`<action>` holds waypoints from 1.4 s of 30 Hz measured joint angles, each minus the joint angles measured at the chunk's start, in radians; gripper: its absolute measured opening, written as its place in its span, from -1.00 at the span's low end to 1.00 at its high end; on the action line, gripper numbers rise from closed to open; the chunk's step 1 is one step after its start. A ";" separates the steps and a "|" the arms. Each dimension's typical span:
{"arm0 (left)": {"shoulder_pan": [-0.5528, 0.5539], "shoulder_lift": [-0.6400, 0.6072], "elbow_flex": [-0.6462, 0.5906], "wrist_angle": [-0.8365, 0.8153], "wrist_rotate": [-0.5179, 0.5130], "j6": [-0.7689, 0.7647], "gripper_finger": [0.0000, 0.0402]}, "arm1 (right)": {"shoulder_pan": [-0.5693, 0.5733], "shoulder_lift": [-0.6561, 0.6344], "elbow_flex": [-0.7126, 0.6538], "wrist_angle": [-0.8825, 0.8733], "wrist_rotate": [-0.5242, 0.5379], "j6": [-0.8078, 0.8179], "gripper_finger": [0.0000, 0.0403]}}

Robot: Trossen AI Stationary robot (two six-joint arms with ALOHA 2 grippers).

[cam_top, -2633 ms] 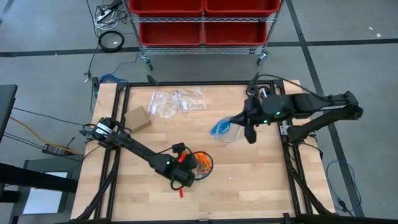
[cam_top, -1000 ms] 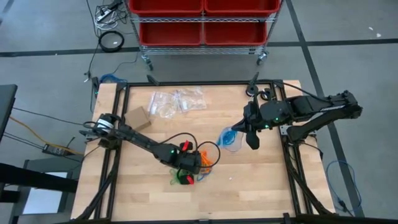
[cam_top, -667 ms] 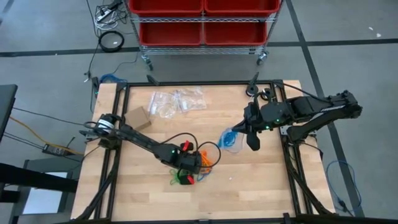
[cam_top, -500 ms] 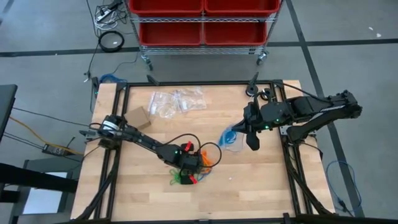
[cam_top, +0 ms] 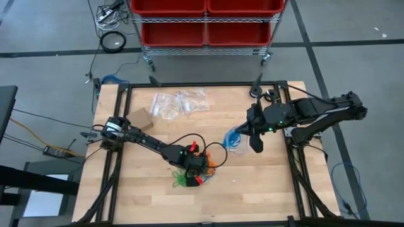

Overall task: Sort rubber bands
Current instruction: Put the blue rubber band into the transparent zip bag

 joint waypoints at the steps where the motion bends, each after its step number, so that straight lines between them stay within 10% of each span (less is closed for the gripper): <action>1: 0.000 0.000 0.003 -0.009 0.003 0.000 -0.59 | 0.000 0.004 0.000 -0.001 0.000 0.000 -1.00; 21: -0.010 0.000 0.030 -0.074 0.021 0.003 -0.98 | 0.000 0.067 0.000 0.000 -0.015 -0.009 -1.00; 42: -0.108 -0.003 0.549 -0.629 -0.174 0.016 -0.99 | 0.030 0.079 0.000 0.052 -0.025 0.001 -1.00</action>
